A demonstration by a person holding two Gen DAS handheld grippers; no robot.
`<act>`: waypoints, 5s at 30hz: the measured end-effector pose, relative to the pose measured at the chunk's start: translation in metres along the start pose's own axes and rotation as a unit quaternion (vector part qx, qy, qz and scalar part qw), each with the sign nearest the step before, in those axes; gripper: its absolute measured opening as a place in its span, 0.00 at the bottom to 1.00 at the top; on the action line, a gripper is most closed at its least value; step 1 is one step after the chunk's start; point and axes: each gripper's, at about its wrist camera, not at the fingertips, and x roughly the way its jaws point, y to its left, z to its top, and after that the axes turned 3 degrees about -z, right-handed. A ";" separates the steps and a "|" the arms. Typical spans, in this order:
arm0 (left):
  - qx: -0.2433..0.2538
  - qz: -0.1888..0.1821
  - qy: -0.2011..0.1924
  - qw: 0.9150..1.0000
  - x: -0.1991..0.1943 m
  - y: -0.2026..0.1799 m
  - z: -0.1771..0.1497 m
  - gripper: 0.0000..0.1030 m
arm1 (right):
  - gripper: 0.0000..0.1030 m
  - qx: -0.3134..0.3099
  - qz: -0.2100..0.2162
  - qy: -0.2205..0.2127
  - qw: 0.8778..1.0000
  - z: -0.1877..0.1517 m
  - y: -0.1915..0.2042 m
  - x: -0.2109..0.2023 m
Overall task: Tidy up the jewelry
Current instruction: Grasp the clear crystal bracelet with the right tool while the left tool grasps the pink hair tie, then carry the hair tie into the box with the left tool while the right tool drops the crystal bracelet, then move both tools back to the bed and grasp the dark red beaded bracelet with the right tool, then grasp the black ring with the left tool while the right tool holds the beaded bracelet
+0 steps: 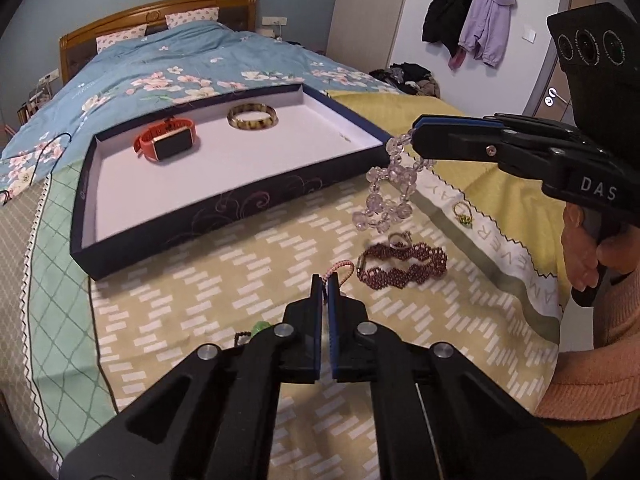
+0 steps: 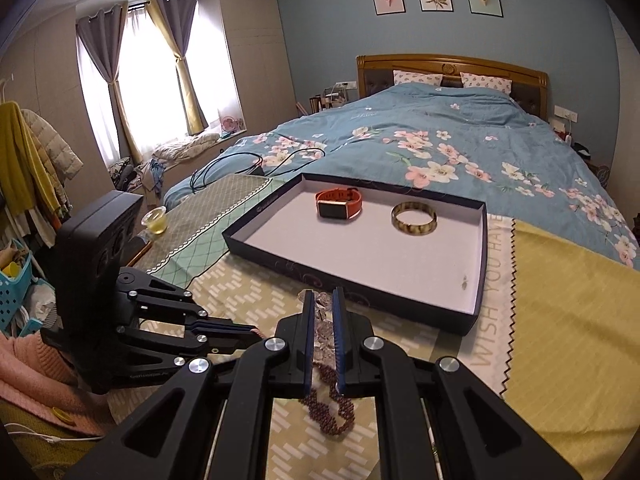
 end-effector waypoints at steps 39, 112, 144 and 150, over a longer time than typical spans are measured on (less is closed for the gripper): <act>-0.037 0.114 -0.048 0.992 0.003 0.087 0.091 0.03 | 0.07 0.021 -0.046 -0.009 0.999 0.087 -0.049 0.088; -0.057 0.113 -0.064 0.990 -0.057 0.039 -0.019 0.56 | 0.34 0.042 -0.016 0.106 0.993 -0.067 -0.008 0.021; -0.030 0.109 0.017 0.993 -0.038 0.029 -0.051 0.37 | 0.03 0.022 0.017 0.060 0.998 -0.042 0.016 0.017; -0.030 0.109 0.016 0.993 -0.037 0.028 -0.051 0.22 | 0.01 0.014 0.022 0.048 0.999 -0.034 0.019 0.016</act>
